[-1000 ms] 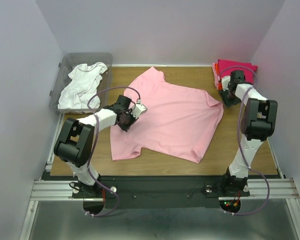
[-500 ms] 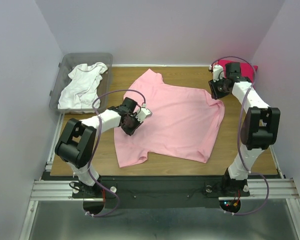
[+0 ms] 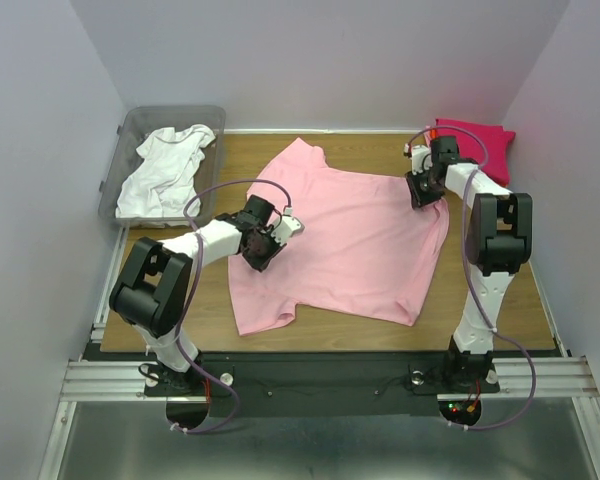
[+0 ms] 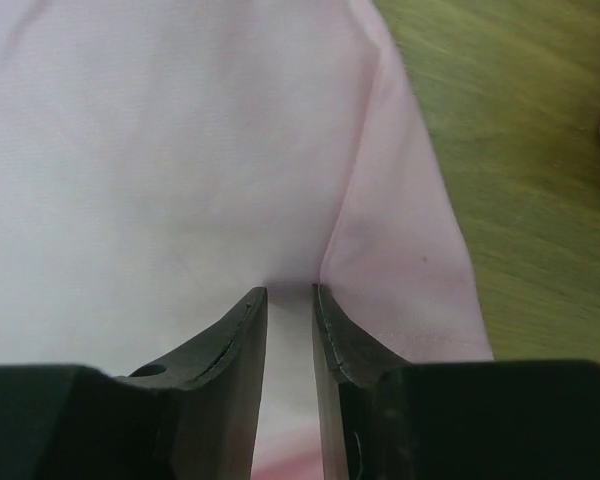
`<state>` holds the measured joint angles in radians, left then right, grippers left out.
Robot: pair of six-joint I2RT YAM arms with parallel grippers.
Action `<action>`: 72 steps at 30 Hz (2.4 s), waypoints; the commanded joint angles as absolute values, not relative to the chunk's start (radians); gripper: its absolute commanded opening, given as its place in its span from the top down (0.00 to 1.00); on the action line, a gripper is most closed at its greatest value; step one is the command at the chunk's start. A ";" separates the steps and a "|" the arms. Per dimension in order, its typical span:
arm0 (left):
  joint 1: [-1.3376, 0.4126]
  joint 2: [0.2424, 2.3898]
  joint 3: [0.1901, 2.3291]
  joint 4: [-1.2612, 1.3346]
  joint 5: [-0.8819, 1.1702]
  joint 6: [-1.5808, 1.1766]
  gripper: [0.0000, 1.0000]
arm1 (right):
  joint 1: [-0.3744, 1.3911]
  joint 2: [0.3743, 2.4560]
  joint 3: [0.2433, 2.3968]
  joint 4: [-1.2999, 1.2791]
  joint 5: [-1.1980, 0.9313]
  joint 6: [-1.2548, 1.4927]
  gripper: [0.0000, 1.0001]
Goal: Fold and stack the t-shirts
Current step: Flatten the tshirt out
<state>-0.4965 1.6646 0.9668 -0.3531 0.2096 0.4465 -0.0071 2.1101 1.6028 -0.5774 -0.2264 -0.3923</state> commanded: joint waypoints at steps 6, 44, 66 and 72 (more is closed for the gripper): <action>-0.480 1.655 0.871 -0.437 0.183 0.477 1.00 | -0.015 2.105 1.608 -0.399 0.036 -0.494 0.70; -0.474 1.601 0.825 -0.442 0.144 0.537 0.98 | 0.040 2.065 1.488 -0.430 -0.035 -0.374 0.80; -0.426 1.507 0.764 -0.517 0.198 0.609 0.98 | 0.014 1.953 1.503 -0.502 -0.129 -0.443 0.61; -0.443 1.411 0.840 -0.601 0.238 0.631 0.91 | 0.018 1.824 1.454 -0.572 -0.199 -0.436 0.61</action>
<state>-0.4328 1.4773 0.8082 -0.4824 0.2115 0.6128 0.0143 1.9469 1.4570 -0.4992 -0.1066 -0.4198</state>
